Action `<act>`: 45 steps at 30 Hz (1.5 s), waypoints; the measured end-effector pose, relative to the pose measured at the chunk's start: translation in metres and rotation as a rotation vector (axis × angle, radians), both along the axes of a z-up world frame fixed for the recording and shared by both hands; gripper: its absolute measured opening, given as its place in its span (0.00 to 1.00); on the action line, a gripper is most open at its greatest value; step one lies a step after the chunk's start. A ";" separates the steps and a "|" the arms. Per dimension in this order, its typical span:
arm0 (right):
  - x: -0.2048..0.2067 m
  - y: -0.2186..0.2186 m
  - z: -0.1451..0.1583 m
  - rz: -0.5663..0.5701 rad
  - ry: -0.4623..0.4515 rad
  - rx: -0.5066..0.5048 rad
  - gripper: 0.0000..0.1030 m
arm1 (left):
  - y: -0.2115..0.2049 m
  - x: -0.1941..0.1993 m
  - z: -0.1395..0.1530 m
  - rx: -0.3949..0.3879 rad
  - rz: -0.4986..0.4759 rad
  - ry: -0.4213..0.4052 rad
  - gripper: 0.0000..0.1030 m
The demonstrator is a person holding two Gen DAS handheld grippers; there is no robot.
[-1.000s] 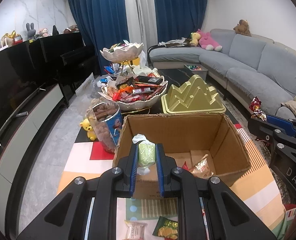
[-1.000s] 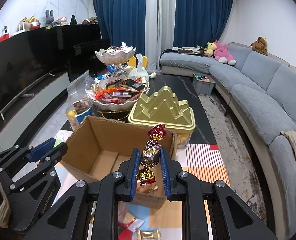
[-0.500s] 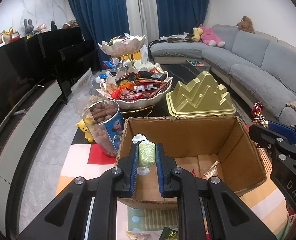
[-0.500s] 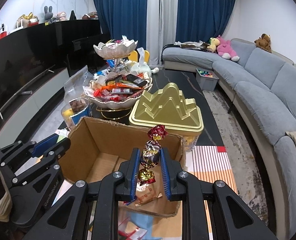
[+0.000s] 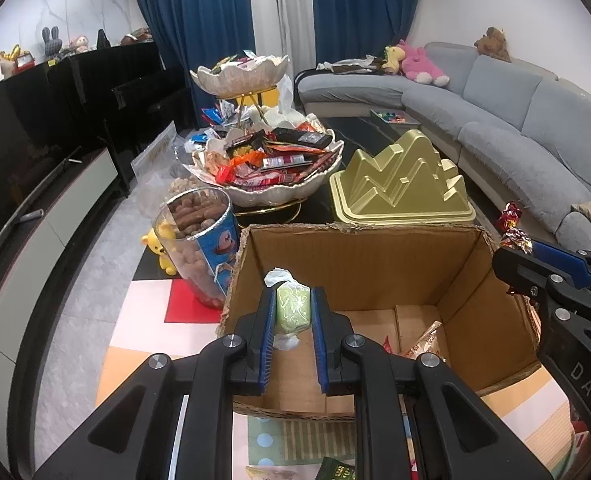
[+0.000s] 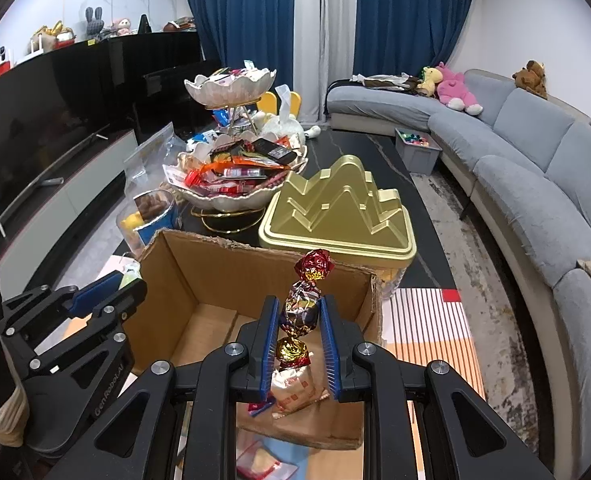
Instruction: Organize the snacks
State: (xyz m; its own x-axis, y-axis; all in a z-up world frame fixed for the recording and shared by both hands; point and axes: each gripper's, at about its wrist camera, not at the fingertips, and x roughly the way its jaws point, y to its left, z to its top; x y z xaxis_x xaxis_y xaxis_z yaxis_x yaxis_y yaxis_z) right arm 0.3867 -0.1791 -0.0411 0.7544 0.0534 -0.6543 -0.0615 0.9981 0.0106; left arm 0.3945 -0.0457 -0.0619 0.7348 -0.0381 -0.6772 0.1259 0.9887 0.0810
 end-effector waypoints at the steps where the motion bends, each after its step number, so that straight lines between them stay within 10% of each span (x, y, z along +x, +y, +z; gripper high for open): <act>1: 0.000 0.000 0.000 0.001 -0.004 -0.002 0.22 | 0.000 0.000 0.000 0.001 0.001 -0.001 0.21; 13: -0.005 -0.005 0.006 -0.026 -0.038 -0.021 0.57 | 0.006 -0.004 0.004 0.025 0.036 -0.013 0.59; 45: -0.061 -0.017 0.036 -0.057 -0.085 -0.011 0.57 | 0.007 -0.062 0.041 0.022 0.021 -0.067 0.60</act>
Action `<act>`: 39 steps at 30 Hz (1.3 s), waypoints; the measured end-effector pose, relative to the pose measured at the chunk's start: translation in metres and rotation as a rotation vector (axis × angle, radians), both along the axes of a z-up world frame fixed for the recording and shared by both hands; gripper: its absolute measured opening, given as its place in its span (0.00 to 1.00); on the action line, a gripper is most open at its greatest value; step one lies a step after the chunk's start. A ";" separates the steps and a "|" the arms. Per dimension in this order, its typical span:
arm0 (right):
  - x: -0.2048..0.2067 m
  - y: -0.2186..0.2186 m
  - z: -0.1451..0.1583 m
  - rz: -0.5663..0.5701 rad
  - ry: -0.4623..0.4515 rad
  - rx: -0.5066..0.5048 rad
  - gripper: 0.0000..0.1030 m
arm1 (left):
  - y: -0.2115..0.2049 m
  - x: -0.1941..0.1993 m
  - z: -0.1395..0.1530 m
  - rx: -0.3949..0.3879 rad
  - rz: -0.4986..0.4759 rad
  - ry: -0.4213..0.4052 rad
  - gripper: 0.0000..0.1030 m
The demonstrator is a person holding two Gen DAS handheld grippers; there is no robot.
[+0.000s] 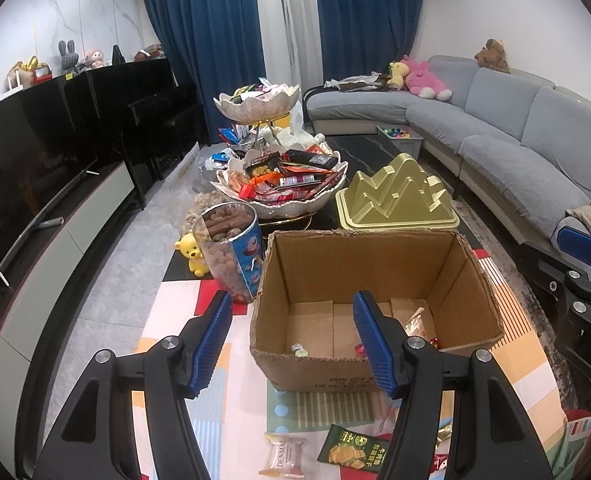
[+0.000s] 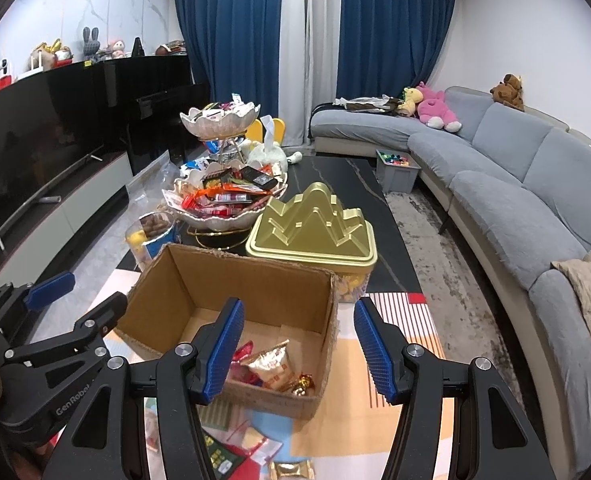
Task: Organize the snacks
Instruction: 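Open both tools to drop the candies into the box, then move both tools back down toward the snacks on the rug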
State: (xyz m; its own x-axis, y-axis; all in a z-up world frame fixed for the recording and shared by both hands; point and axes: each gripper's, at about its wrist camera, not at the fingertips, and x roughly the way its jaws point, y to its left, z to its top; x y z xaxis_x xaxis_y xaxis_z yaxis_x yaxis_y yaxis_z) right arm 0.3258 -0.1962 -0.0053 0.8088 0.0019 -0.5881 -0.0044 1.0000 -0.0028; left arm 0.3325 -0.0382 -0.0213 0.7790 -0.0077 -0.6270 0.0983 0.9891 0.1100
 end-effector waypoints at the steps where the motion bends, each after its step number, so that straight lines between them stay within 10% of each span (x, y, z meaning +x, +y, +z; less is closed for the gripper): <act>1: -0.003 0.000 0.000 0.000 0.000 0.000 0.57 | 0.001 -0.003 0.000 0.000 -0.001 -0.001 0.60; 39: -0.097 -0.003 -0.056 -0.066 0.152 0.032 0.57 | 0.000 -0.086 -0.040 0.034 -0.107 0.075 0.60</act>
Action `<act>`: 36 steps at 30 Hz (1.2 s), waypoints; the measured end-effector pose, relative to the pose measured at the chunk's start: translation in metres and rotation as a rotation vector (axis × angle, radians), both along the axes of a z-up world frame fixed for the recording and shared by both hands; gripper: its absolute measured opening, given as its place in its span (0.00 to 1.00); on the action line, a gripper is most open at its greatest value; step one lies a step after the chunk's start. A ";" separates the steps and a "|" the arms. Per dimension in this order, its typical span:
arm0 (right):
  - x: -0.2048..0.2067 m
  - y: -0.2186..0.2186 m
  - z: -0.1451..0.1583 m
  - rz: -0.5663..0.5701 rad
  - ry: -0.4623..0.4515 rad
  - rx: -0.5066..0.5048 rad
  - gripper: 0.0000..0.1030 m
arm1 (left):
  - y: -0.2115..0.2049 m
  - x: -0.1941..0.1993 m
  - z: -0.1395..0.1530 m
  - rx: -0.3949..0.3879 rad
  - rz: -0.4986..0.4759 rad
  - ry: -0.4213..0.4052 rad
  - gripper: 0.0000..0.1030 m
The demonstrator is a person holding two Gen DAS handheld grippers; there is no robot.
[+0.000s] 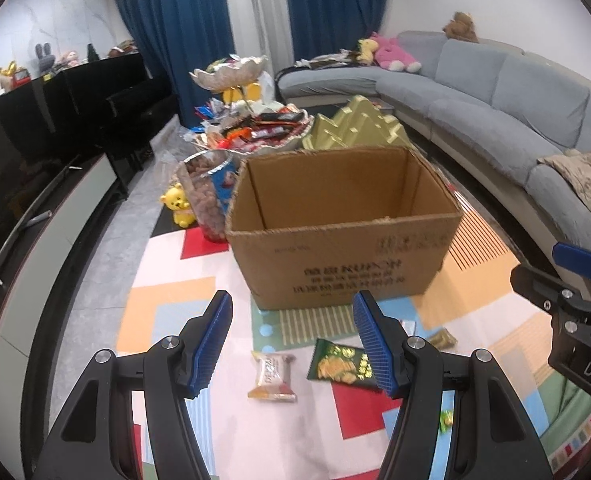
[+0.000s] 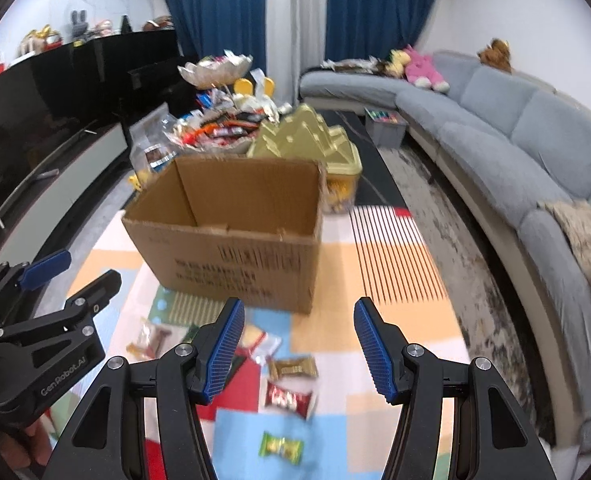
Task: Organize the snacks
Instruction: 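Move both tools back down toward the snacks on the rug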
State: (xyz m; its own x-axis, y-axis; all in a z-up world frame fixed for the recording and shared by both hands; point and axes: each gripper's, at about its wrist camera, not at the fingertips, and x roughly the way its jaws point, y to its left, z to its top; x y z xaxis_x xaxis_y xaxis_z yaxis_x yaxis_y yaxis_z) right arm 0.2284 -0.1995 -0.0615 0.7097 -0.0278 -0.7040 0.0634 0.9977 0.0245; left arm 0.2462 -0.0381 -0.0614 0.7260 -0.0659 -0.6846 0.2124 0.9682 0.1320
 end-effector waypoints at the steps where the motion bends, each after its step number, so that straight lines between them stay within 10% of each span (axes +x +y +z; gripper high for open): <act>1: -0.002 -0.001 -0.003 -0.009 0.011 0.004 0.57 | -0.001 -0.001 -0.002 0.001 -0.010 0.006 0.60; 12: -0.025 0.001 -0.035 -0.079 0.111 0.023 0.57 | -0.010 -0.003 -0.025 0.027 -0.104 0.062 0.72; 19: -0.030 0.009 -0.049 -0.119 0.140 -0.009 0.76 | -0.007 0.005 -0.042 0.045 -0.126 0.102 0.85; 36: -0.024 0.005 -0.099 -0.151 0.262 0.045 0.76 | -0.021 0.021 -0.095 0.059 -0.182 0.210 0.86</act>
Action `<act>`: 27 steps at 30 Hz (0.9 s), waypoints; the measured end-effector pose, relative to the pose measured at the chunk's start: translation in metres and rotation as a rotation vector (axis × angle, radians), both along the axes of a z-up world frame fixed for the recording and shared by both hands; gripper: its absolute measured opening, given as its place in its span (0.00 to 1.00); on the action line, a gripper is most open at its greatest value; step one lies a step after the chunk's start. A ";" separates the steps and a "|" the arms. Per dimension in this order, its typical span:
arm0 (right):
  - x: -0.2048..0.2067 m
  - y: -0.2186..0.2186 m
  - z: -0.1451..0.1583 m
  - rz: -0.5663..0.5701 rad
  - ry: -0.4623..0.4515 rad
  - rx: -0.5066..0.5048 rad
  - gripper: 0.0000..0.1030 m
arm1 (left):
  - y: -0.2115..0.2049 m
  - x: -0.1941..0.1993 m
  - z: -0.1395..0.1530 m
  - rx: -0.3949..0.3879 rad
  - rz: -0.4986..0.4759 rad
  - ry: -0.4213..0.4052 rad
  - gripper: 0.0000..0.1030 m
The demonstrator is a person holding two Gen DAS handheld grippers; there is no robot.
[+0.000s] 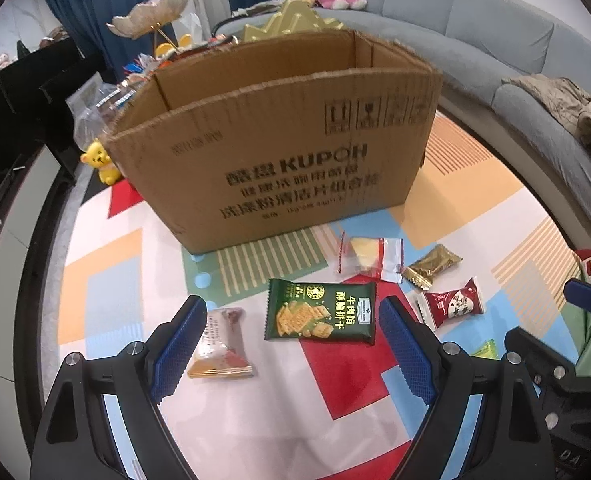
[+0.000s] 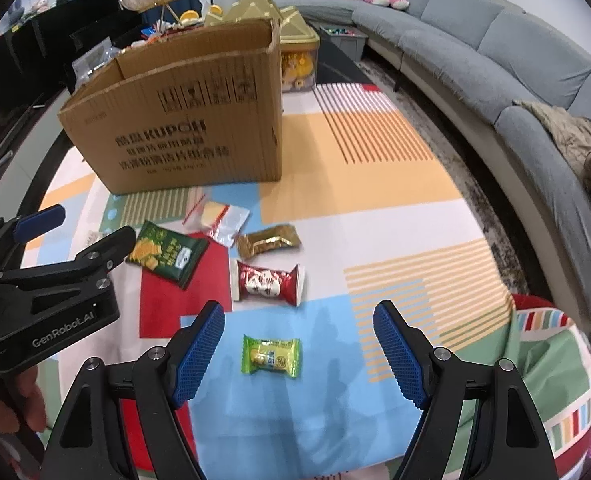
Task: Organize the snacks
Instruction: 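Grasp the green cracker packet with the left tool while the right tool grasps the green candy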
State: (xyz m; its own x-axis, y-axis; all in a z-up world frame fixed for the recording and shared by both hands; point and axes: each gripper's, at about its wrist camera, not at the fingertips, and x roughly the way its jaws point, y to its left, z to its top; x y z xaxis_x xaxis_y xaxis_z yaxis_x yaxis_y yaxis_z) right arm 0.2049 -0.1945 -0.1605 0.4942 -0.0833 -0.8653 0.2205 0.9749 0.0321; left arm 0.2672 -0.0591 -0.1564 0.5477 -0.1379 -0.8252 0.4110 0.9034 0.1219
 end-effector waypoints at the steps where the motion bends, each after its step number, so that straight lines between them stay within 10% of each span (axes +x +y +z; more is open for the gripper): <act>1: 0.000 0.000 -0.002 0.001 0.005 0.003 0.76 | -0.001 0.001 -0.002 0.000 -0.004 0.006 0.86; 27: 0.015 0.008 -0.052 0.001 0.136 0.046 0.76 | -0.021 0.024 -0.067 -0.018 -0.097 0.164 0.86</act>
State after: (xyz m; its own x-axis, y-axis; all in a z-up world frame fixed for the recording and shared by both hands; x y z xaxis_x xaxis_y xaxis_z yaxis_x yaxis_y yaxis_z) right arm 0.2195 -0.1869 -0.2124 0.3720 -0.0419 -0.9273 0.2250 0.9733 0.0463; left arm 0.2910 -0.0799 -0.2238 0.3891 -0.1994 -0.8993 0.5093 0.8601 0.0296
